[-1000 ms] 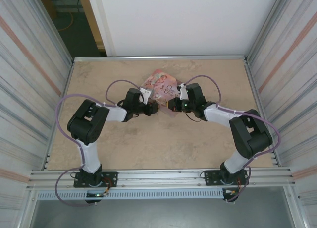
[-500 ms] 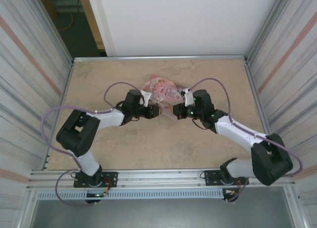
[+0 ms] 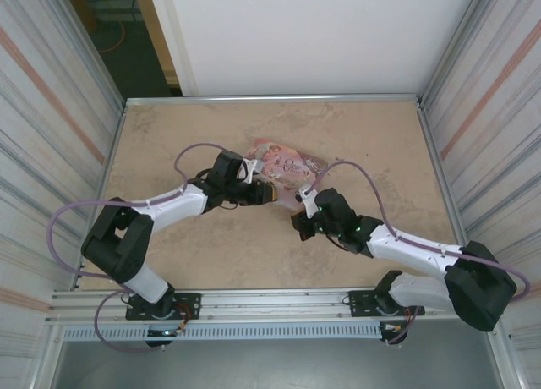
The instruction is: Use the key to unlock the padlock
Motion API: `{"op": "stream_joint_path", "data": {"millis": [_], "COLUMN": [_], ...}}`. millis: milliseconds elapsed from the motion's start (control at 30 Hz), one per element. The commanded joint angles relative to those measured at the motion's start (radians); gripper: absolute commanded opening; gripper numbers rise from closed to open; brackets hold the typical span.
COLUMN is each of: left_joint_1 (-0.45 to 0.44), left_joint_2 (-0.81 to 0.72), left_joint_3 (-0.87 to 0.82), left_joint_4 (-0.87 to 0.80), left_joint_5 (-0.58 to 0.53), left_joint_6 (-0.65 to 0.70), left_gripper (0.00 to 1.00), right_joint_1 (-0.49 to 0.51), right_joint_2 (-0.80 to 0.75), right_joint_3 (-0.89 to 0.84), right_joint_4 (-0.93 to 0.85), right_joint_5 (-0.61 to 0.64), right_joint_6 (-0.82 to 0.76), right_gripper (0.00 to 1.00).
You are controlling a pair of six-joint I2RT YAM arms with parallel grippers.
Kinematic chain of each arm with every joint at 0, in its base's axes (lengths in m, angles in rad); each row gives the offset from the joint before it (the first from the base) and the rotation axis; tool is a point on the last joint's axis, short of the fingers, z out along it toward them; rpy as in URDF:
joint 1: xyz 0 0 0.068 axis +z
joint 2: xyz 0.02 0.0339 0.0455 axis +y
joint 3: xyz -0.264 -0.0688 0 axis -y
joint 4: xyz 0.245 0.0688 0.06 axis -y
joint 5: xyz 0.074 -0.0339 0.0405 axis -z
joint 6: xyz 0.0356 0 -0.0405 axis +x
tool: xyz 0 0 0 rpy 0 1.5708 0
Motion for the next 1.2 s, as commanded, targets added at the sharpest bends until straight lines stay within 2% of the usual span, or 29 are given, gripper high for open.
{"op": "stream_joint_path", "data": {"millis": [0,400,1167], "left_joint_1": [-0.006,-0.008,-0.009], "left_joint_2": [-0.057,-0.058,-0.056], "left_joint_3": [0.049,0.058,0.044], "left_joint_4": [-0.029,-0.039,-0.034], "left_joint_5": [0.048,0.063,0.049], "left_joint_6": [-0.048,-0.071,-0.071], "left_gripper": [0.21,0.2,0.2], "right_joint_1": [0.039,0.099,0.1], "right_joint_2": [0.019,0.147,0.223], "right_joint_3": [-0.014,0.016,0.075], "right_joint_4": [0.072,0.182,0.222], "right_joint_5": [0.133,0.23,0.254], "right_joint_6": [-0.058,-0.082,-0.058], "right_gripper": [0.0,0.0,0.0]}}
